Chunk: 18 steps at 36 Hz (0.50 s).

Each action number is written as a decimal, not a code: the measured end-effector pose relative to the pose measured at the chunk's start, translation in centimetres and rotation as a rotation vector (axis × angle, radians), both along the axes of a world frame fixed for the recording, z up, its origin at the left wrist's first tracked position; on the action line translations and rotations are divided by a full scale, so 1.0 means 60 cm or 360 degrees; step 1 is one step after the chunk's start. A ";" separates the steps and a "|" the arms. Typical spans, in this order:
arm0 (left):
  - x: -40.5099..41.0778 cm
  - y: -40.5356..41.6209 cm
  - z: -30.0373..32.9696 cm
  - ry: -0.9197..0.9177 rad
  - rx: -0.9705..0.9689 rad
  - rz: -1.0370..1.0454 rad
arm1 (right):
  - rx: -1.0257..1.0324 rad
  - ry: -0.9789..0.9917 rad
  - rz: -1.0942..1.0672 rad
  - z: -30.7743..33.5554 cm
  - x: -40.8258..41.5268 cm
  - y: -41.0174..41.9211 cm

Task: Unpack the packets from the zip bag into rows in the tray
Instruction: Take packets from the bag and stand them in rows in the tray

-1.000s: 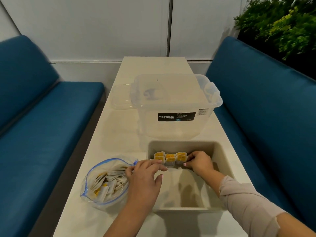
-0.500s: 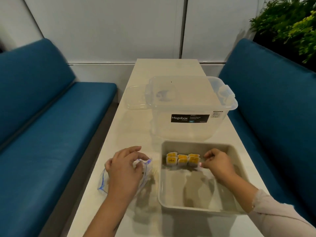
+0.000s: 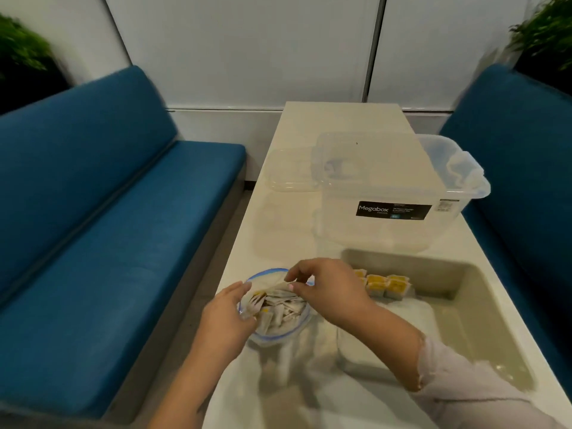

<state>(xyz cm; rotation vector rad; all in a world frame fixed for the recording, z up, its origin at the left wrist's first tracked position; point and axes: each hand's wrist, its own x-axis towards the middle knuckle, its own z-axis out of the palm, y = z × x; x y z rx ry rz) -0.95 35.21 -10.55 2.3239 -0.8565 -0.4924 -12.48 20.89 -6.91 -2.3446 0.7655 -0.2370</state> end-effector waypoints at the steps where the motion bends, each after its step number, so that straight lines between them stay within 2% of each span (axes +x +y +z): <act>1: -0.001 0.000 -0.001 0.0006 -0.0008 -0.0009 | -0.0090 0.0068 0.0063 -0.005 0.014 0.009; 7: 0.000 0.003 -0.004 0.0061 -0.0045 -0.0025 | -0.0615 0.0511 0.0458 -0.043 0.079 0.041; 11: 0.003 0.004 -0.004 0.0077 -0.0054 -0.0056 | -0.0617 0.0723 0.0532 -0.051 0.104 0.056; 18: 0.006 0.007 -0.005 0.0059 -0.0070 -0.0104 | -0.0639 0.0745 0.0444 -0.065 0.122 0.067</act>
